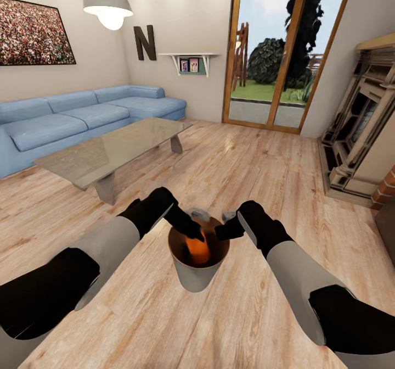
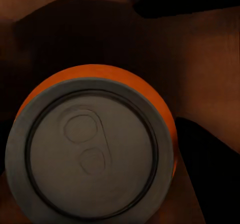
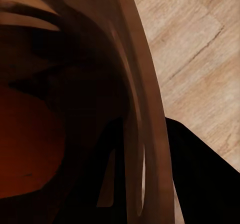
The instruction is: Put the three can of soda from the living room inside the tash can in the kitchen.
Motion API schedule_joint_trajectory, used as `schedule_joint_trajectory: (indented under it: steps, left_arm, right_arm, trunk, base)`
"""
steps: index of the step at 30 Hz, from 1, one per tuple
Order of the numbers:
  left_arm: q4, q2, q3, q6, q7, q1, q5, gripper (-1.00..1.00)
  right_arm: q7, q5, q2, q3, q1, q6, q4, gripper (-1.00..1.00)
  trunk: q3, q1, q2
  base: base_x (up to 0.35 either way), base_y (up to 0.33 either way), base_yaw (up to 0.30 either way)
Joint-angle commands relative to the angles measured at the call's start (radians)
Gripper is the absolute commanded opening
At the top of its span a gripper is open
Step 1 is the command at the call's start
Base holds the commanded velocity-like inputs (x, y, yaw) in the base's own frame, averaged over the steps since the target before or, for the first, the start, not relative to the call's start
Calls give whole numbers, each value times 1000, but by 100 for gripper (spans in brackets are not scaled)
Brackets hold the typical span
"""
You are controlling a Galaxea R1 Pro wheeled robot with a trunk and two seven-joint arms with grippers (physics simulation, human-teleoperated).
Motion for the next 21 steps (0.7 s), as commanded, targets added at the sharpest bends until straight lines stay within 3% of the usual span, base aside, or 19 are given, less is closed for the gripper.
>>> schedule_joint_trajectory:
  steps: [1,7,21]
  left_arm:
    - [-2,0,-8,0,20,8,2,-100]
    - [-4,-1,-25,-12,65,21,2,-100]
    - [-4,-3,-30,-23,80,41,2,-100]
  right_arm:
    - [-5,-24,0,-1,0,3,-1,-100]
    - [-5,-24,1,-1,-1,3,0,-100]
    - [-5,-24,3,-1,-1,3,-1,-100]
  trunk:
    - [0,0,0]
    - [0,0,0]
    - [0,0,0]
  base:
    - [0,0,0]
    - [0,0,0]
    - [0,0,0]
